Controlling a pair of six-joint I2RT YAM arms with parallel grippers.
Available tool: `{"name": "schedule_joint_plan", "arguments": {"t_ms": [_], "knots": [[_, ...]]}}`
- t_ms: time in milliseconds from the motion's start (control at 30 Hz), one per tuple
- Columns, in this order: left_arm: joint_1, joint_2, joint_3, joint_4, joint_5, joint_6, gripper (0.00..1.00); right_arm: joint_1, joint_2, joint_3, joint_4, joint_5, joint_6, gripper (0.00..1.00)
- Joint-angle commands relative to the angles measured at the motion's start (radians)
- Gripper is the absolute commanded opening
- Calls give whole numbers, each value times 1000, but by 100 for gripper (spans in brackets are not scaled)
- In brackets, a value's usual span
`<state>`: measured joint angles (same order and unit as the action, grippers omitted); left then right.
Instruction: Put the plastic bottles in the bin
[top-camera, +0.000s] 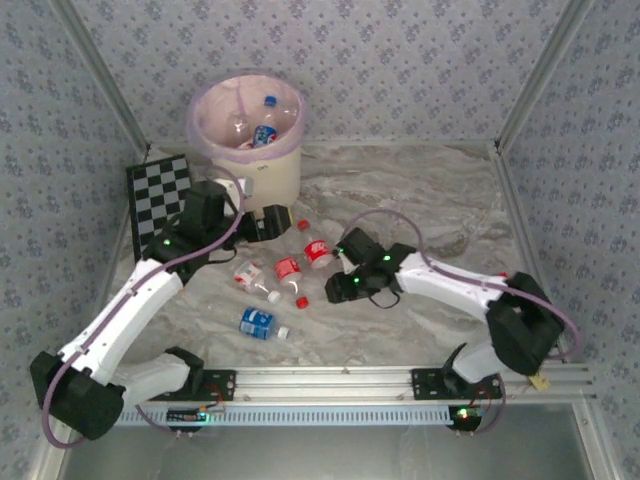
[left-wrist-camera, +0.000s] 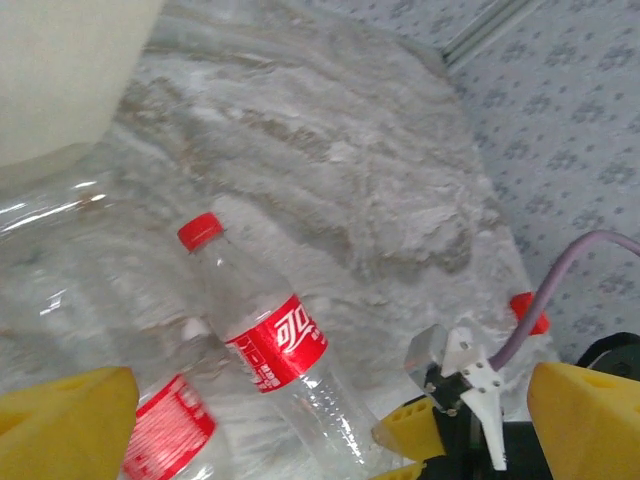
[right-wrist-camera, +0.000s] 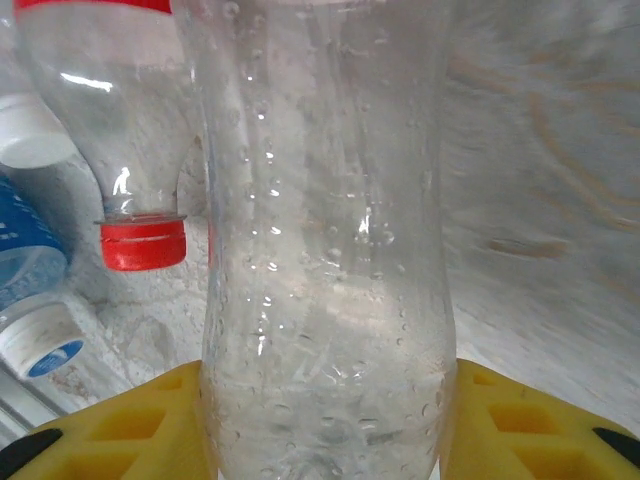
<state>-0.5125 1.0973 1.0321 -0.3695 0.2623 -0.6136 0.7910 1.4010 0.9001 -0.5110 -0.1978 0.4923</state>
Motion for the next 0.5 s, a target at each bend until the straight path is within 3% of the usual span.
{"name": "schedule_joint_plan", "arguments": {"t_ms": [0, 200, 333, 467], "knots": [[-62, 38, 6, 187, -60, -100, 100, -86, -153, -64, -22, -5, 1, 46], [-135, 173, 43, 354, -30, -183, 100, -197, -382, -235, 304, -50, 116, 45], [-194, 266, 62, 449, -4, -201, 100, -197, -438, -262, 339, -29, 122, 44], [-225, 335, 144, 384, 0, -120, 100, -198, -464, -278, 354, -38, 128, 42]]}}
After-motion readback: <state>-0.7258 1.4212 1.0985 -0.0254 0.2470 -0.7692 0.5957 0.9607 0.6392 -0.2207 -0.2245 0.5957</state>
